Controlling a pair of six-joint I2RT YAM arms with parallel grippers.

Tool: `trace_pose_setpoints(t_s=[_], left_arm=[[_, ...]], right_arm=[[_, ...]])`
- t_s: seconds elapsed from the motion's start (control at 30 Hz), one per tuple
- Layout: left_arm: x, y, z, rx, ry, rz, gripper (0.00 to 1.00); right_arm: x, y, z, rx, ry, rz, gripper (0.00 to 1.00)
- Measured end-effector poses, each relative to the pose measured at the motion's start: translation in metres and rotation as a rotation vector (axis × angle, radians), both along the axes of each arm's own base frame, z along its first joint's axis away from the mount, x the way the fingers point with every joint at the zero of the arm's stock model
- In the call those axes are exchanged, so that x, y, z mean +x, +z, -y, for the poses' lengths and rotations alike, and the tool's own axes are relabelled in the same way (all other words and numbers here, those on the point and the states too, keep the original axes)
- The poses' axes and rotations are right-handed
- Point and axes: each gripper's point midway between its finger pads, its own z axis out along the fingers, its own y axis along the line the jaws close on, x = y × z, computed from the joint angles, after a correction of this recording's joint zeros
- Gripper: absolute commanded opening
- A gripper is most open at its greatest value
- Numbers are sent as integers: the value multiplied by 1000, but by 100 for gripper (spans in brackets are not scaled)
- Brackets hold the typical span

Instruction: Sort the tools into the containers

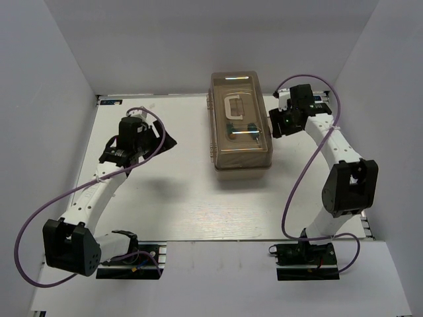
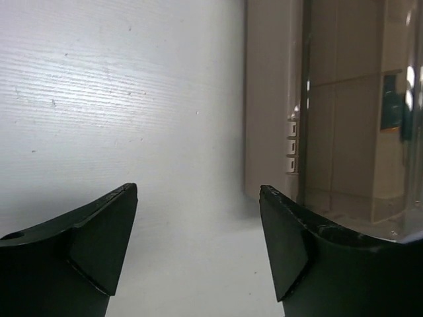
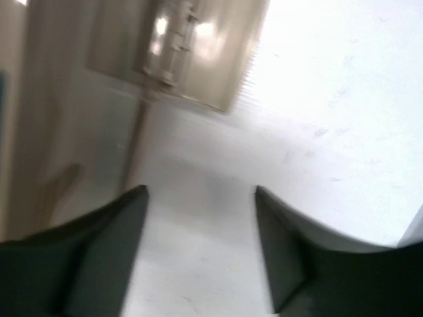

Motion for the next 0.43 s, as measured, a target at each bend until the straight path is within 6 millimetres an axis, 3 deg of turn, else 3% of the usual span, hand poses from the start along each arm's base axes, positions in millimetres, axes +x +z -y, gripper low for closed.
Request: trace_pose_setpoints(t_s=[0.03, 0.07, 0.33, 0.43], left_arm=[[-2, -3, -2, 16, -4, -7, 87], [-4, -5, -3, 29, -10, -14, 95], [-10, -10, -6, 93, -62, -14, 100], [-12, -5, -7, 98, -71, 6, 100]], right_arm=[[0, 1, 6, -19, -18, 11, 85], [-2, 3, 11, -42, -23, 27, 90], [-23, 36, 31, -97, -105, 127, 90], [-27, 37, 34, -100, -147, 115, 90]])
